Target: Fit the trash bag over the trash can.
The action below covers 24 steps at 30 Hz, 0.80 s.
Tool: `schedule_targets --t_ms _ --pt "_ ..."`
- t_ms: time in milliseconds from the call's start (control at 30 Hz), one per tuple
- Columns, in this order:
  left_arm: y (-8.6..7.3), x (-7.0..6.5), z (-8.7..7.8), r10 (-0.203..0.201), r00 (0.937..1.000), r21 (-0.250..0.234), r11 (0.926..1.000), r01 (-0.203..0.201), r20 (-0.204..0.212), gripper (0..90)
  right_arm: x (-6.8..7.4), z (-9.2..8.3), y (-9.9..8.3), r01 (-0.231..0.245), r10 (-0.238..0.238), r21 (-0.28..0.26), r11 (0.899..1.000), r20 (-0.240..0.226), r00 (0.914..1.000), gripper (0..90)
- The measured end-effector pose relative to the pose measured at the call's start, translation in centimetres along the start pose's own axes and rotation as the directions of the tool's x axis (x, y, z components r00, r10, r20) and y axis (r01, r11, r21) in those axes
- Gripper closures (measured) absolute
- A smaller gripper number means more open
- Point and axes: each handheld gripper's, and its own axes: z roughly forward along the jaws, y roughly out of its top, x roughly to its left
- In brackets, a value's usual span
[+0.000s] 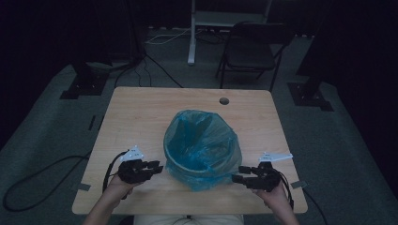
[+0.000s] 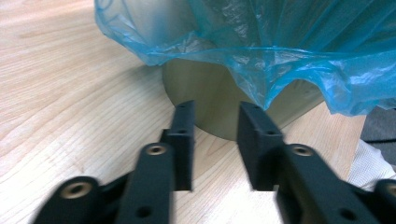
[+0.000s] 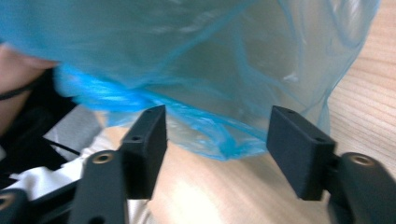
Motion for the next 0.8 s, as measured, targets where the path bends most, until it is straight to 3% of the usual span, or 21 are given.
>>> schedule_targets --t_ms 133,200,300,400,467,500,567,667,767,800 --pt "-0.7 0.0 -0.6 0.015 0.9999 -0.051 0.9986 -0.015 -0.005 41.4 0.5 -2.5 0.1 0.045 -0.046 -0.072 0.996 -0.006 0.9989 18.7" --pt "-1.1 0.0 -0.8 0.002 1.0000 -0.068 0.9977 -0.002 -0.004 32.4 0.6 -3.5 0.6 0.050 -0.050 -0.122 0.991 0.002 0.9987 19.0" --pt "-1.7 0.1 -1.0 -0.011 0.9999 -0.084 0.9964 0.010 -0.006 21.7 0.4 -4.3 1.5 0.048 -0.051 -0.203 0.978 -0.012 0.9986 21.6" --pt "-2.3 0.5 -1.5 -0.027 0.9992 -0.091 0.9956 0.024 -0.031 9.4 0.6 -4.5 3.0 0.086 -0.086 -0.267 0.960 0.011 0.9962 19.8" --pt "-2.7 0.8 -2.0 -0.048 0.9972 -0.096 0.9945 0.042 -0.058 8.2 0.6 -4.5 4.1 0.103 -0.108 -0.307 0.946 -0.002 0.9941 19.7" --pt "-2.8 1.0 -2.1 -0.055 0.9969 -0.098 0.9940 0.050 -0.055 0.8 0.7 -4.5 4.9 0.114 -0.122 -0.321 0.940 -0.004 0.9925 19.3" --pt "-3.2 1.2 -2.6 -0.074 0.9942 -0.115 0.9913 0.064 -0.079 0.1 1.0 -4.2 5.9 0.135 -0.145 -0.338 0.931 -0.005 0.9894 19.3" --pt "-3.8 1.4 -3.2 -0.067 0.9873 -0.151 0.9875 0.046 -0.144 0.1 1.5 -3.5 7.7 0.162 -0.179 -0.357 0.920 -0.014 0.9837 19.3" --pt "-4.5 1.6 -3.6 -0.077 0.9841 -0.170 0.9842 0.050 -0.160 0.1 1.9 -2.9 8.9 0.183 -0.207 -0.367 0.912 -0.025 0.9780 19.3" --pt "-4.7 1.7 -3.6 -0.078 0.9824 -0.167 0.9848 0.049 -0.170 0.1 2.3 -2.2 10.2 0.202 -0.232 -0.370 0.907 -0.037 0.9721 19.3"
